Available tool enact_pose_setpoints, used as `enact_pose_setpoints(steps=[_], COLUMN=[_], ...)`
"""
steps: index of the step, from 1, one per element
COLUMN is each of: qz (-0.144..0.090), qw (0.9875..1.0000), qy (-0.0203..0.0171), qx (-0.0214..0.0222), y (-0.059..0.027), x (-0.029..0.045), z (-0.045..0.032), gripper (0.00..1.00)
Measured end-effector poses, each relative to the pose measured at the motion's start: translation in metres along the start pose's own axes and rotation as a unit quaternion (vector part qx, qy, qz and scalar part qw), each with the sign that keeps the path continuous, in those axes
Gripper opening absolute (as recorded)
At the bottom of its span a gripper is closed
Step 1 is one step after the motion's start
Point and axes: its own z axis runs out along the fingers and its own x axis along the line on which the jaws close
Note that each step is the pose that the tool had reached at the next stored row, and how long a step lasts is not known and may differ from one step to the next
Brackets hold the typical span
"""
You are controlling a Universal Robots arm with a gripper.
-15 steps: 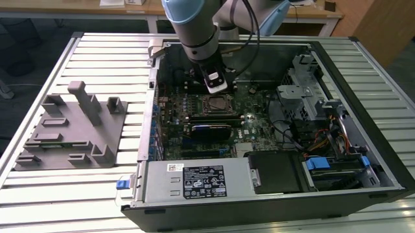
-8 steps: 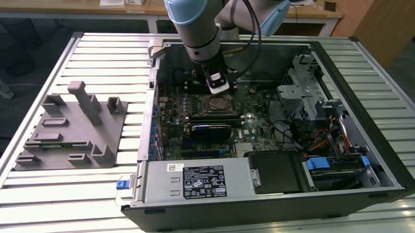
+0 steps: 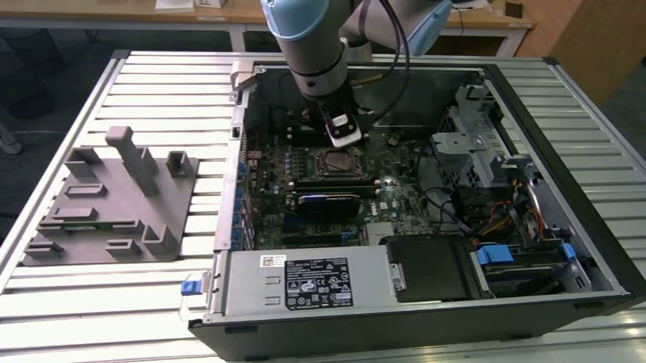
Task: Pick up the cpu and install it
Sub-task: 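Install the first cpu locking lever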
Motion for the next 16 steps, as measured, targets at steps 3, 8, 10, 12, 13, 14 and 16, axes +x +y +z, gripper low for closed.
enact_pose_setpoints(steps=[3,8,10,12,13,14,16], qz=[0.000,0.000,0.000,0.000,0.000,0.000,0.000], qw=[1.0000,1.0000,1.0000,1.0000,1.0000,1.0000,1.0000], qy=[-0.0002,-0.0002,-0.0003,-0.0002,-0.0002,-0.0002,0.0001], qx=[0.0008,0.0010,0.0009,0.0009,0.0009,0.0009,0.0000], y=[0.0003,0.0003,-0.0002,-0.0012,-0.0021,-0.0031,-0.0053], x=[-0.0014,-0.0024,-0.0028,-0.0032,-0.0035,-0.0039,-0.0047], z=[0.0010,0.0019,0.0021,0.0019,0.0018,0.0014,0.0010], gripper=[0.11,0.11,0.11,0.11,0.11,0.11,0.11])
